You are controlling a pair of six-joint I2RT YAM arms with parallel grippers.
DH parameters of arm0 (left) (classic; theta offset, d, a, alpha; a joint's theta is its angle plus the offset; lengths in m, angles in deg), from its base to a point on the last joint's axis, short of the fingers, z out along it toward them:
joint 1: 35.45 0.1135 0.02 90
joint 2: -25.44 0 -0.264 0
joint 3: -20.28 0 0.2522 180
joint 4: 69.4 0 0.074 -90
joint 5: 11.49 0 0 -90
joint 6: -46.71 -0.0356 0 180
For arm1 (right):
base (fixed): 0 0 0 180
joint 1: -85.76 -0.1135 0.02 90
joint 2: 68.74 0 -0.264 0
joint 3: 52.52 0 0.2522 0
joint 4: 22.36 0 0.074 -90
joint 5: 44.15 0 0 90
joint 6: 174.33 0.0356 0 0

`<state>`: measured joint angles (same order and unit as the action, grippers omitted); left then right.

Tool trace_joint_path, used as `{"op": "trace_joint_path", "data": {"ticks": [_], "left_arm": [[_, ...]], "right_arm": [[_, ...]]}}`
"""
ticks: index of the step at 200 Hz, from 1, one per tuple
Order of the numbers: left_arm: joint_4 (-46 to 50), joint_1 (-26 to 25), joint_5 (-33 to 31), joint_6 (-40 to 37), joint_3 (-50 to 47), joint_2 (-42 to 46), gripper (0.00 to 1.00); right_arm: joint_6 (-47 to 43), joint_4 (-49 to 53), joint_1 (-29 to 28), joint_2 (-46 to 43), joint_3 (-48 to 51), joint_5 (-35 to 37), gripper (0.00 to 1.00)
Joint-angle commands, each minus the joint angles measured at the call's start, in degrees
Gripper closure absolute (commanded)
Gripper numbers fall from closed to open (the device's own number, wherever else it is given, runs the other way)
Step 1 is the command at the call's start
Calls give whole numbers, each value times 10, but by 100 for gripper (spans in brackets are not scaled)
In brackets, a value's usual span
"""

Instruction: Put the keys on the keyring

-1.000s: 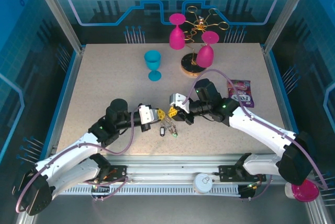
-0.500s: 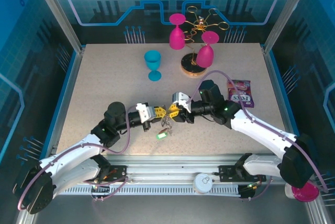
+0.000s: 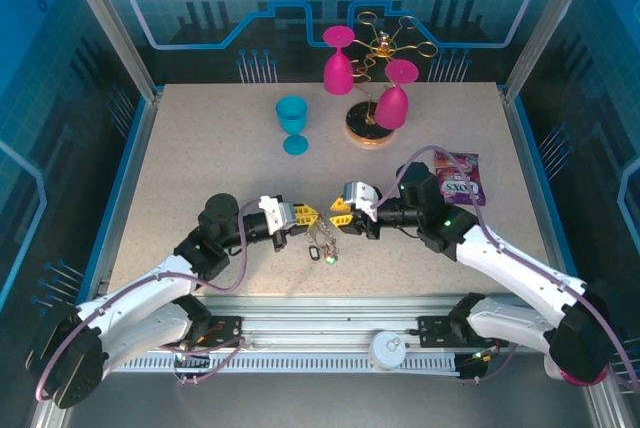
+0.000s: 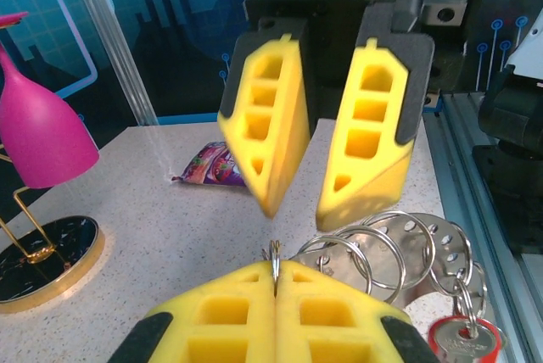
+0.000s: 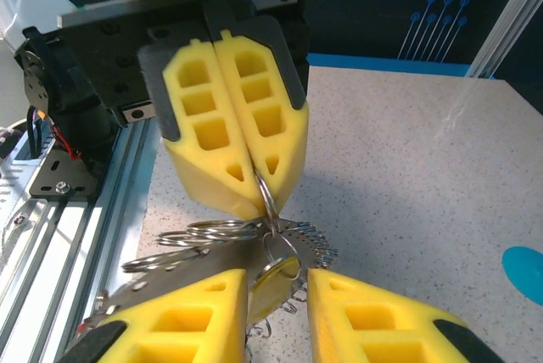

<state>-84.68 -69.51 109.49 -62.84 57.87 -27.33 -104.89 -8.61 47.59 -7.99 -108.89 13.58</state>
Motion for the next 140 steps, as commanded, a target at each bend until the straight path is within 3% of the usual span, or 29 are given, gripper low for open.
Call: {"op": "trace_joint_path", "data": {"ticks": [1,31,140], "left_arm": [[-31,5,26,-1,-3,-2,100],[-20,8,40,0,4,0,100],[-11,12,40,1,8,0,100]], "right_arm": [[-4,-31,6,3,-3,-13,75],[-17,-9,1,39,-32,-23,82],[-36,1,-16,73,-56,-56,76]]}}
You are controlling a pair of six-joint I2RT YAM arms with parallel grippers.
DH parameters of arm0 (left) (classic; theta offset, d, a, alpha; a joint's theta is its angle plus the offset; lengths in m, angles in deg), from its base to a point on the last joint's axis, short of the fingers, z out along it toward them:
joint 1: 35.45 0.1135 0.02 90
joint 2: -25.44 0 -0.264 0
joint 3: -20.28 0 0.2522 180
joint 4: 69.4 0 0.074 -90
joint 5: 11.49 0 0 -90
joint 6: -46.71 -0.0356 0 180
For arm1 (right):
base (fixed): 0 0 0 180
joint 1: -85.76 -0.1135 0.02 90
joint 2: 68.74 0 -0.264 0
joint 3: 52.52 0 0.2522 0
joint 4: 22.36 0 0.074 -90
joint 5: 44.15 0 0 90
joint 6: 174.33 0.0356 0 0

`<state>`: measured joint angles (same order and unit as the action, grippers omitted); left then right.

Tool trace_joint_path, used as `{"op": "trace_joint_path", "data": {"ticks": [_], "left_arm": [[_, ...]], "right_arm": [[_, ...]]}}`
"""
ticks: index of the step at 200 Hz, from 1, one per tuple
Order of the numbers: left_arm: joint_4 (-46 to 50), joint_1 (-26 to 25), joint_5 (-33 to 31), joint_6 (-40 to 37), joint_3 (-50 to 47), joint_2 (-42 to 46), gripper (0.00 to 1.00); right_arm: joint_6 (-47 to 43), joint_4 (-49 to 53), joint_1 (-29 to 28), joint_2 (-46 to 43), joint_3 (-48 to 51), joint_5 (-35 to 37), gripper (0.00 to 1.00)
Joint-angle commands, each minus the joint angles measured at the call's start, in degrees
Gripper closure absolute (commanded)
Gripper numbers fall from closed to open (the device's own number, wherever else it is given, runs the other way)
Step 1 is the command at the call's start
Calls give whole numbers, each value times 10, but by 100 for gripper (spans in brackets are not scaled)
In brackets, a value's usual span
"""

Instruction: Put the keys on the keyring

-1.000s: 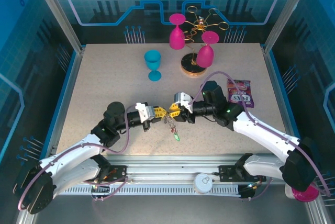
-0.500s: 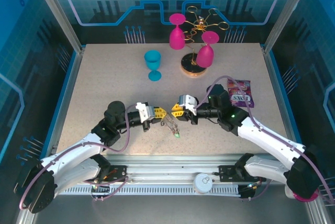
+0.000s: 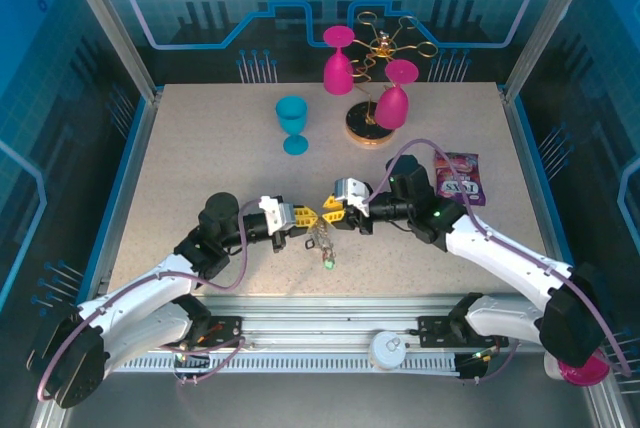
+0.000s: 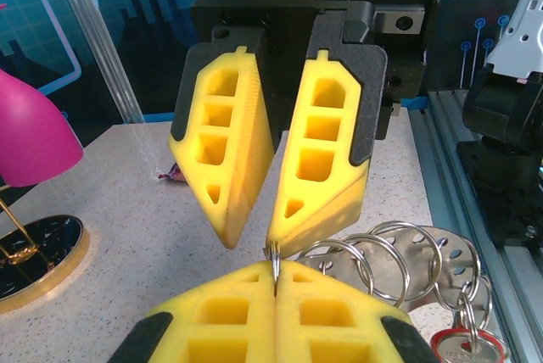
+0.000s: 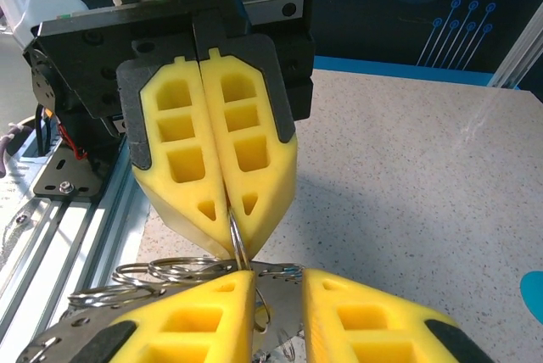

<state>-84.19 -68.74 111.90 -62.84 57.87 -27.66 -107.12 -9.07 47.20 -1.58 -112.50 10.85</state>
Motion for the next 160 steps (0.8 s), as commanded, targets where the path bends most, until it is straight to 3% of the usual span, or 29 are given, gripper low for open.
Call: {"op": "trace_joint_path", "data": {"ticks": [1,45,110,160], "left_arm": [[-16,4,16,1,8,4,100],[-4,4,-2,-12,9,10,100],[-2,4,-2,-14,9,11,100],[-2,4,3,-9,8,11,100]], "right_arm": [[-14,5,-13,10,-20,-29,76],[-10,-39,-12,-27,21,70,76],[-17,-4,-17,-7,-1,-4,75],[-20,-7,-20,16,-16,-7,77]]}}
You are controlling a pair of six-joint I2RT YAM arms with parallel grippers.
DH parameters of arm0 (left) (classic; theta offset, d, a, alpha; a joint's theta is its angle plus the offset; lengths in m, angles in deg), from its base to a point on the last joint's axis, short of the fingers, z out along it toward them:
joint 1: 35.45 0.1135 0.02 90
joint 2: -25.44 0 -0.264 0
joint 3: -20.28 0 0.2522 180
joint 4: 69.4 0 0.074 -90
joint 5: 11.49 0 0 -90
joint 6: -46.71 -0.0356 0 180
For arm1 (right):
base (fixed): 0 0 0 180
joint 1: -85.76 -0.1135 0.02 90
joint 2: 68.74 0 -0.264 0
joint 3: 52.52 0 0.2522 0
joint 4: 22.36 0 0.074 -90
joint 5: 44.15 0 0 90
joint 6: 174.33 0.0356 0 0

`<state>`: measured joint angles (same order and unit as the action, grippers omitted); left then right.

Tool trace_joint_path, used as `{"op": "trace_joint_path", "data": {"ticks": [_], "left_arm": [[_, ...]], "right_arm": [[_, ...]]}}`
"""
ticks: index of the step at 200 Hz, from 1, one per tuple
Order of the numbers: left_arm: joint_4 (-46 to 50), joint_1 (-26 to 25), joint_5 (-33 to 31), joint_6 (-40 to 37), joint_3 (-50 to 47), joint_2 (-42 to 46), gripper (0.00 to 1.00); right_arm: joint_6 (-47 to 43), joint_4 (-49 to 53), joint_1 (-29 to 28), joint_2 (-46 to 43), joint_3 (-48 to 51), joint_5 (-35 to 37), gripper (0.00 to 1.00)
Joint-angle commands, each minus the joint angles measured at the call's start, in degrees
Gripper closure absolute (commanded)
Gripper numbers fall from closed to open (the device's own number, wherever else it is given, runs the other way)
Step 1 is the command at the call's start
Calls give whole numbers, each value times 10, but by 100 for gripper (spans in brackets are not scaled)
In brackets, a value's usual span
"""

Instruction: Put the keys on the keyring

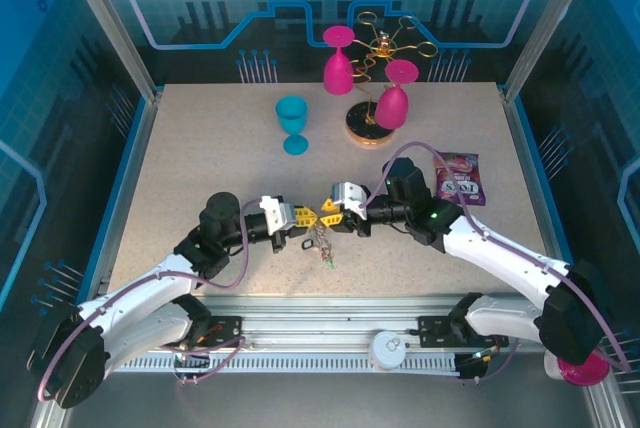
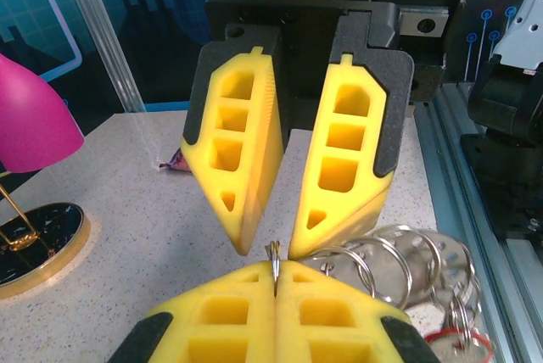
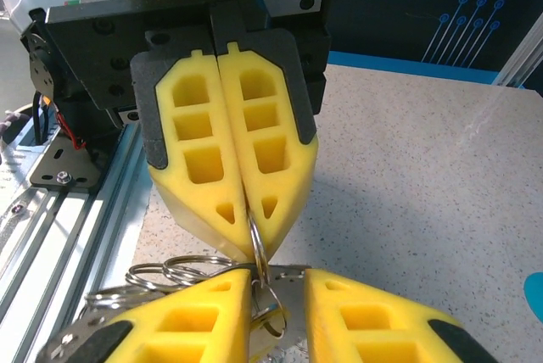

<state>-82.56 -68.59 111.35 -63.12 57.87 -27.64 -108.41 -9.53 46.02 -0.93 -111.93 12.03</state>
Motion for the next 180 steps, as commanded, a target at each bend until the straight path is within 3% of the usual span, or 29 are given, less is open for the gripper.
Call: {"op": "trace_joint_path", "data": {"ticks": [1,43,83,108,125,132,141,180], "left_arm": [[-18,3,9,-6,8,11,100],[-26,3,26,1,8,10,100],[-73,2,50,27,8,-1,100],[-82,3,49,32,9,-4,100],[-45,3,25,17,14,1,100],[-23,3,10,7,17,3,85],[4,3,-11,-7,21,8,75],[164,-1,-58,-93,73,10,74]], "right_arm": [[-7,-3,-9,10,-22,-19,77],[-6,-13,-8,21,-26,-26,87],[-7,-2,-9,46,-38,-57,86],[-14,2,-9,44,-42,-58,100],[-28,21,-9,34,-44,-46,100],[-36,35,-8,30,-44,-40,100],[-50,62,-8,27,-64,-33,100],[-111,196,-27,41,-125,7,100]]}}
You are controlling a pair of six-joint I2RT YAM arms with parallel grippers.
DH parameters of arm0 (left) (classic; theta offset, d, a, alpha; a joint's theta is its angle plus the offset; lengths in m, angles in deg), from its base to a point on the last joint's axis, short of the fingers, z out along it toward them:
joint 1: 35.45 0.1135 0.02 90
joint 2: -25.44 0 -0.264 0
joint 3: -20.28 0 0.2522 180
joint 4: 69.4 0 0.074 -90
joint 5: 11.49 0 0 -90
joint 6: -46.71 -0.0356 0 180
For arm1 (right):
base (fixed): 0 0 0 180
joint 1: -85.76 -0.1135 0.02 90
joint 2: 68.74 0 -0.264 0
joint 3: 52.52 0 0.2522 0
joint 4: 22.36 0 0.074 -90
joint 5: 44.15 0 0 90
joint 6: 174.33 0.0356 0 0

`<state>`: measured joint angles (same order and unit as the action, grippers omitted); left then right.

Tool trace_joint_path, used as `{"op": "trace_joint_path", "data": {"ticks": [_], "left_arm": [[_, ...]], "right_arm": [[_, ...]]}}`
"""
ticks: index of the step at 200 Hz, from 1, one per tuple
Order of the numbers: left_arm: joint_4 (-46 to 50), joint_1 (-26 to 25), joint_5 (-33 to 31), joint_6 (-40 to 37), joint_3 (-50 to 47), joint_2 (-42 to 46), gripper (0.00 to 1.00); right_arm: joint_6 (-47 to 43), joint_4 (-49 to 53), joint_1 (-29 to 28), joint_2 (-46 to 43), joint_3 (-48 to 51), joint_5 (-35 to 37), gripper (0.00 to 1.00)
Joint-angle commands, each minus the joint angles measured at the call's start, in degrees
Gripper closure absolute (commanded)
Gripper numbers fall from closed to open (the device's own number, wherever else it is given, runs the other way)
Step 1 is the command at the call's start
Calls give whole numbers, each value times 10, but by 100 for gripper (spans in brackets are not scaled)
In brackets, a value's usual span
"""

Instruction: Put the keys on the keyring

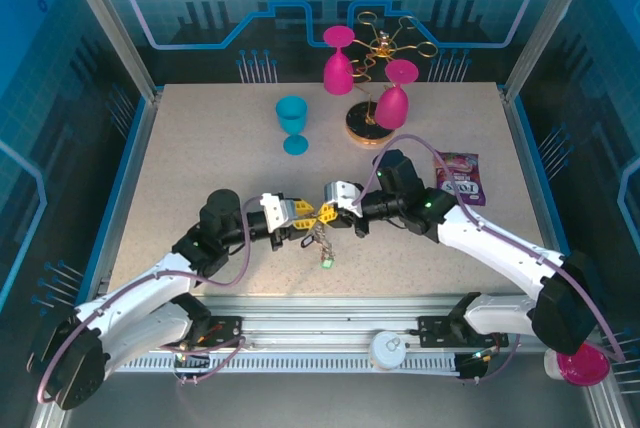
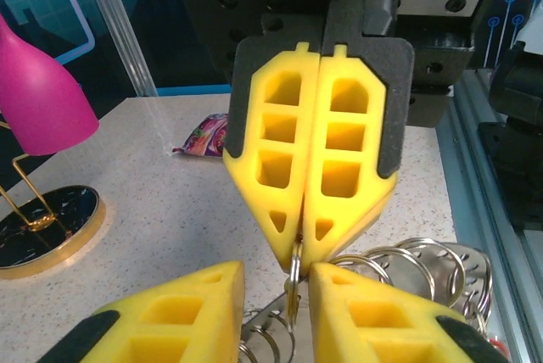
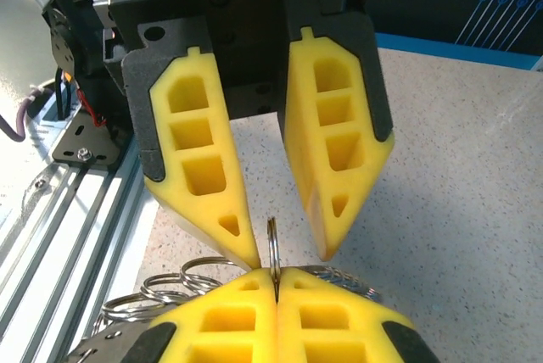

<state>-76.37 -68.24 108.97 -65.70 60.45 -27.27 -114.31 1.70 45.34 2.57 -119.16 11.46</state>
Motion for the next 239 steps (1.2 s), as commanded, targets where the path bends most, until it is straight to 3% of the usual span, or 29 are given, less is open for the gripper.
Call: {"op": "trace_joint_path", "data": {"ticks": [1,69,108,126,141,154,239], "left_arm": [[106,-5,-36,-69,48,7,74],[210,-10,-58,-131,99,-1,83],[217,-14,-60,-136,109,-8,100],[206,-14,-59,-134,101,0,100],[175,-13,-48,-126,82,14,100],[138,-14,-37,-119,62,26,100],[23,-12,-3,-70,5,44,100]], "right_arm": [[-53,87,-21,7,-54,14,100],[-114,252,-80,71,-179,113,100],[-108,254,-106,81,-201,125,100],[-77,206,-87,54,-165,103,100],[-39,154,-61,24,-124,77,77],[-20,124,-43,6,-90,65,66],[25,83,-12,-7,-32,48,63]]}}
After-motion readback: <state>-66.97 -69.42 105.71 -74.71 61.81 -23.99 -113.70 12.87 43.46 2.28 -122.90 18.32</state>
